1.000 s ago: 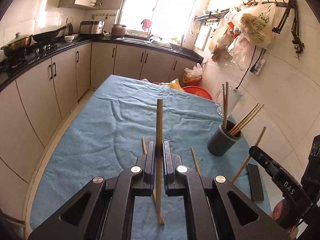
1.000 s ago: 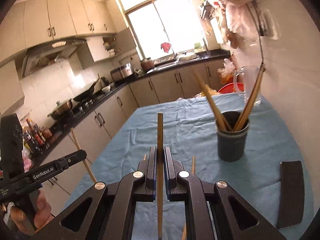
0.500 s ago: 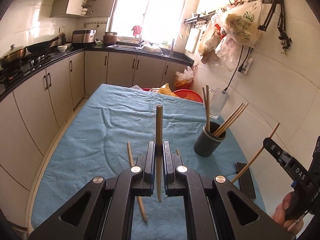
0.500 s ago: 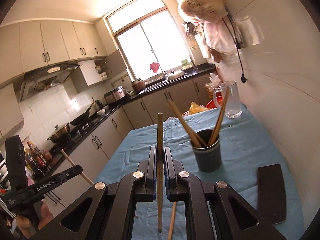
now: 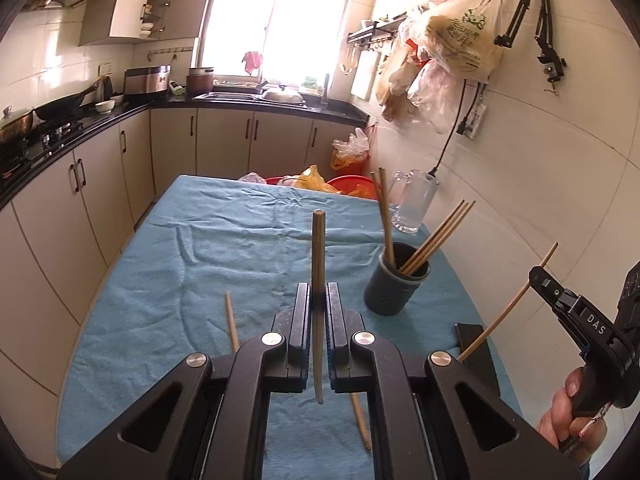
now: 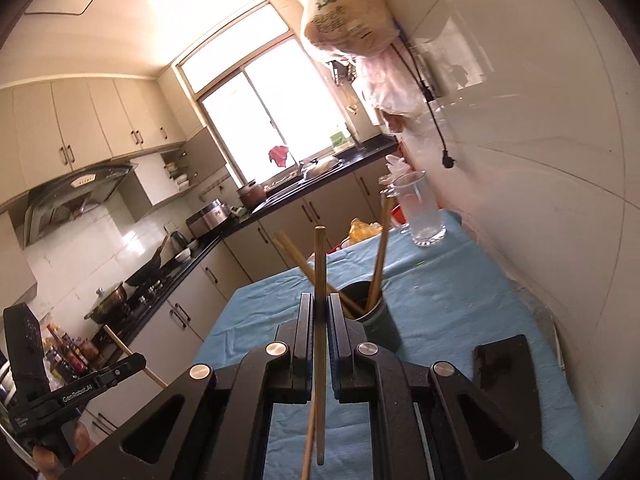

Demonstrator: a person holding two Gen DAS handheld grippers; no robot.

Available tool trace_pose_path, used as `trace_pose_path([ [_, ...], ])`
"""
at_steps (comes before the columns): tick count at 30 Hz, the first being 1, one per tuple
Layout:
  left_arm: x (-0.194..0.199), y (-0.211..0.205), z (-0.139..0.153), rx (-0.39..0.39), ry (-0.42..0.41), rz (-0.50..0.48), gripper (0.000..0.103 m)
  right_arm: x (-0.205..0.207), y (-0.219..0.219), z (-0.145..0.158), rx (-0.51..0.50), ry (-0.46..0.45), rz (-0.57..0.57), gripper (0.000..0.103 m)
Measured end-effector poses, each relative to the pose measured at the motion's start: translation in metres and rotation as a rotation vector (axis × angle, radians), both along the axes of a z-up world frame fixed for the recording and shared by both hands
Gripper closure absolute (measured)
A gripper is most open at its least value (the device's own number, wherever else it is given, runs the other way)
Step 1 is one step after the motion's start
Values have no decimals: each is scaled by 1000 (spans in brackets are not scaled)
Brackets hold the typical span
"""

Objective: Organize utensils
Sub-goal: 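Lift the chopstick upright with the left gripper and lower it into the cup, then open the left gripper to release the chopstick into the cup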

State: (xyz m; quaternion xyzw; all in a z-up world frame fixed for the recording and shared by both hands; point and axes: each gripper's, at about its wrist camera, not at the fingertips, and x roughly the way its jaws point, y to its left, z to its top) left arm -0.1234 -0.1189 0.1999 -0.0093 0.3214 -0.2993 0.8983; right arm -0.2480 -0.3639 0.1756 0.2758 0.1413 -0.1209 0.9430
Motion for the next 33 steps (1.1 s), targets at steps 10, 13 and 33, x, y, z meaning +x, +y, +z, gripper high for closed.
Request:
trace_pose_path([
  [10,5,-33,17,-9,-1,-59,97,-11,-23,1,23,-15,-47,96],
  [13,9,-45,22,-8,-1,-75,97,-10,-28,5,18,-16,-55,96],
  [33,65,-118,64,-94,-46,-119,97,45,-59,56,-70,-76,-156,96],
])
